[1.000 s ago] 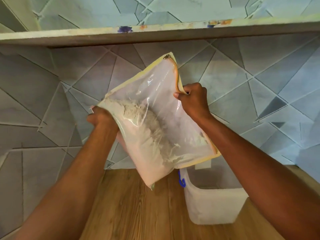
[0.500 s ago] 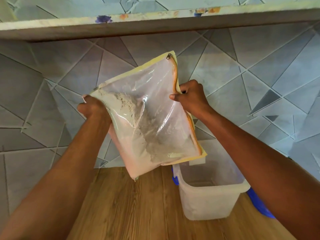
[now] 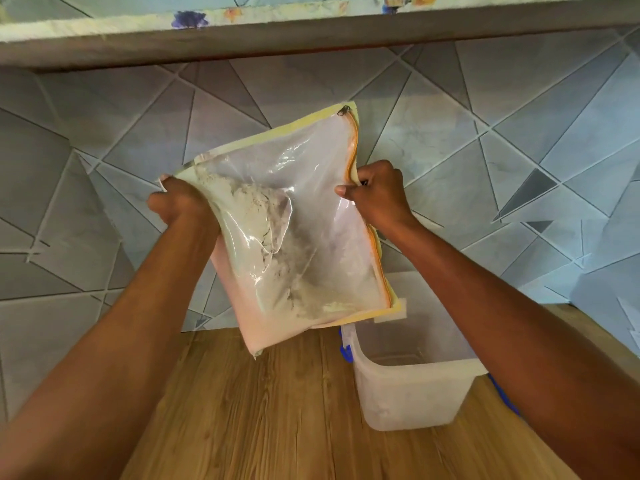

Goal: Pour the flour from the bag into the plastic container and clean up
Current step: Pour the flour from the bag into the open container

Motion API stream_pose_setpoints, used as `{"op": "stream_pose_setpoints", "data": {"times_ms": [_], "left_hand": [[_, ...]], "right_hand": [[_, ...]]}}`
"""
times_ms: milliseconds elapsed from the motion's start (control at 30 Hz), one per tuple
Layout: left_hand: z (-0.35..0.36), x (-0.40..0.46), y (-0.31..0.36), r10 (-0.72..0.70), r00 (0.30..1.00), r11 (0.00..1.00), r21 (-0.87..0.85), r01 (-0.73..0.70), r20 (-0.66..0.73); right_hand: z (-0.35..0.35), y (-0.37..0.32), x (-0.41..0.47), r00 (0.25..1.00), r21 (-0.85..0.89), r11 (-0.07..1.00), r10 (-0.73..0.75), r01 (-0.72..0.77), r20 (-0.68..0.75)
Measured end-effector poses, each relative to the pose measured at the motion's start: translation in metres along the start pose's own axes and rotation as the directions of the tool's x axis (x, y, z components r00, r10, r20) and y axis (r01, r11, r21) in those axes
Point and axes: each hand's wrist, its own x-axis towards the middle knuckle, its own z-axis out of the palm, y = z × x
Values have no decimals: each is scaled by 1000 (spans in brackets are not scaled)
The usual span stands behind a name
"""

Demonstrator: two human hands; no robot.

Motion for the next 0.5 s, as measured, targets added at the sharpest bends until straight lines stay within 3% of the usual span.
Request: {"op": "stream_pose_setpoints", "data": {"times_ms": [100,500], "left_hand": [[6,1,1,106,994,993,56,-104,-31],[9,11,-5,90,996,995,46,-90,13]], "right_hand": [[0,3,-2,1000,-5,1000,-2,2,19],[-9,3,-2,999,-30,1000,-2,3,47]]}}
